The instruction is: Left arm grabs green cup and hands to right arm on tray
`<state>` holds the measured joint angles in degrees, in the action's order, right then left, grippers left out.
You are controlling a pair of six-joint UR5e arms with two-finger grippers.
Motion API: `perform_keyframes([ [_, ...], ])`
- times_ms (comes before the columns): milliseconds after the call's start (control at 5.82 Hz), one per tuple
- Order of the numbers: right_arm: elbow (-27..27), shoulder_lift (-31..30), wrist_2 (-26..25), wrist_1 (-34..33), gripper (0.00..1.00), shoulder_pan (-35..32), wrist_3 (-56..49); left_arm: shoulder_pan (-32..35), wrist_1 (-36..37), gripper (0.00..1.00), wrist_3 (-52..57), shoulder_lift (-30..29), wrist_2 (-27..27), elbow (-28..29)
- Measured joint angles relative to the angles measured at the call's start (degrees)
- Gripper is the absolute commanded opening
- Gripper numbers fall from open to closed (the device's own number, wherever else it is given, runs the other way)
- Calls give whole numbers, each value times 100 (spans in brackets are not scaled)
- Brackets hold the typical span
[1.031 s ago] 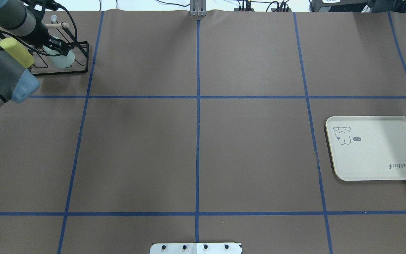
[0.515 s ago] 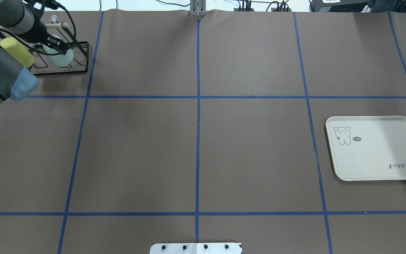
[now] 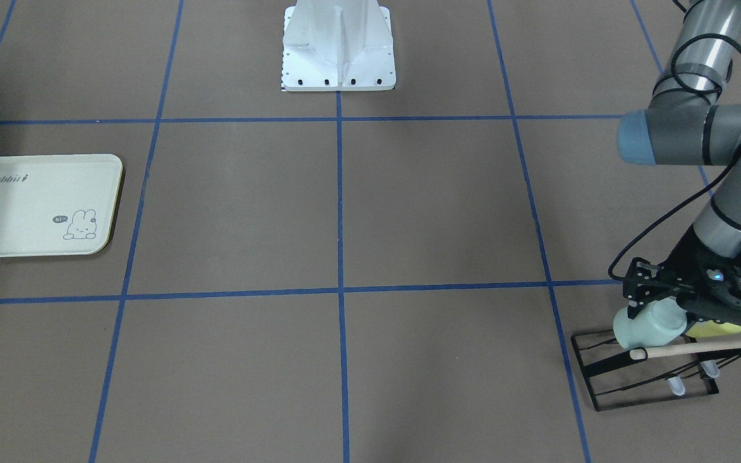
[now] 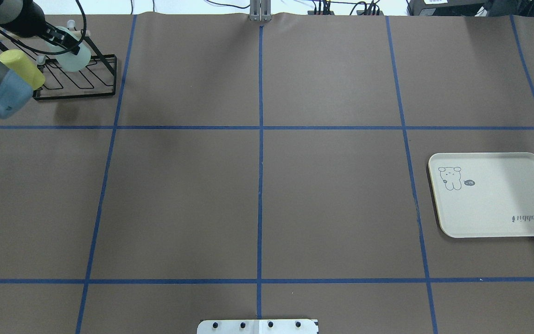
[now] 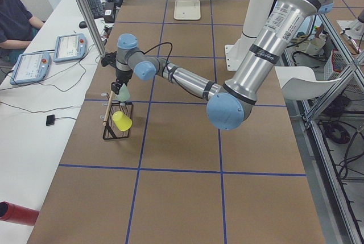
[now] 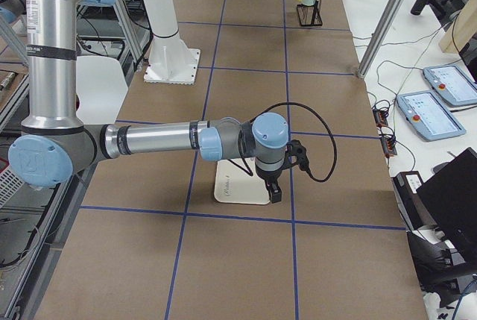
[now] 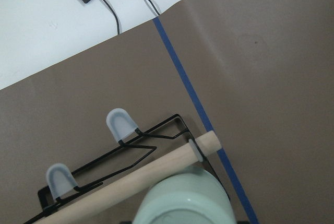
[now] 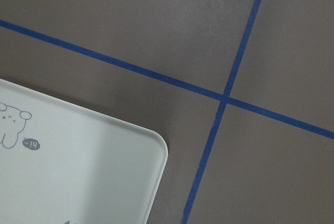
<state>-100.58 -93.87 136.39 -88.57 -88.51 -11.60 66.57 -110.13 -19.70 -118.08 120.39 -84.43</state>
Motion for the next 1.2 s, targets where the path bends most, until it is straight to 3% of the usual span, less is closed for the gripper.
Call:
perform_keyframes([
  [515, -143, 38, 34, 199, 100, 0, 474, 296, -9, 17, -512, 490, 478, -1134],
  [859, -178, 40, 287, 1398, 100, 148, 2220, 53, -311, 17, -2109, 479, 488, -1638],
  [1202, -174, 42, 487, 3217, 100, 524, 4584, -554, -1086, 17, -3802, 394, 415, -1929],
])
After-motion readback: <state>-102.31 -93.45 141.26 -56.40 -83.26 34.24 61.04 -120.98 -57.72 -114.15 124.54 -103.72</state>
